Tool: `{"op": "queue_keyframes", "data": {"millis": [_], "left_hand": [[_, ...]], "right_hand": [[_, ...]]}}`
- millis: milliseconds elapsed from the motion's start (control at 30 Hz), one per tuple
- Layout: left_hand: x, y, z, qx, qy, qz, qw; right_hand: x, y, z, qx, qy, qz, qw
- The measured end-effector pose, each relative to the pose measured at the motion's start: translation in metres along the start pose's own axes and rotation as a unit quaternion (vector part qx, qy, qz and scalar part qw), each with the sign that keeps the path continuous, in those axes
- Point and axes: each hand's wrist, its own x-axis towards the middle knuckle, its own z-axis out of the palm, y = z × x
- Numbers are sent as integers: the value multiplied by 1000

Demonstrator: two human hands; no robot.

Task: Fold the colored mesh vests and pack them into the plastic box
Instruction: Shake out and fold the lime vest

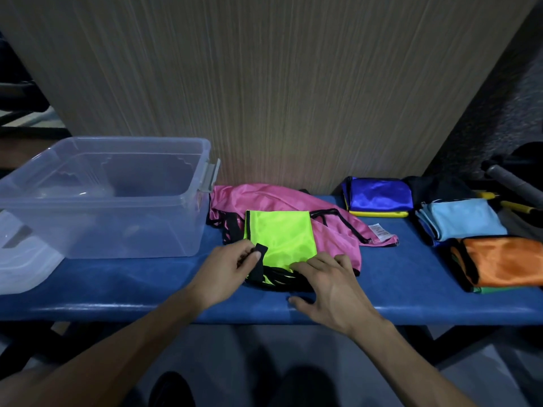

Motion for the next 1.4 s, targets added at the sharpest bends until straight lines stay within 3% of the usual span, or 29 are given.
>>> {"op": "queue_keyframes", "data": {"millis": [167,333,433,633,767,833,967,1067,1200,1400], "left_hand": [[5,-9,10,-53,29,-38,997],[8,-16,12,-64,56,3,996],[6,-22,12,-29,30,30,999],[-4,-39,-15,65,-152,76,983],[-5,-47,-8,53,-121,92,987],[-3,-47,-4,57,-98,91,989],[-12,-40,-4,-1,-112,57,992],[-22,-32,4,-34,-106,30,993],[-11,-21,4,-37,-69,-34,996],[6,-7,1,33,-99,-118,987]], "right_hand": [[-2,8,0,34,-10,-4,999],[-1,11,0,45,-19,-4,999],[-2,12,-2,52,-22,-1,998],[0,16,0,61,-43,16,997],[8,11,-1,72,-48,37,996],[13,9,-7,134,-65,92,985],[12,11,-28,353,-130,232,897],[9,10,-35,414,-147,273,856],[19,6,-31,387,-97,307,864],[41,2,-23,291,-60,327,897]]}}
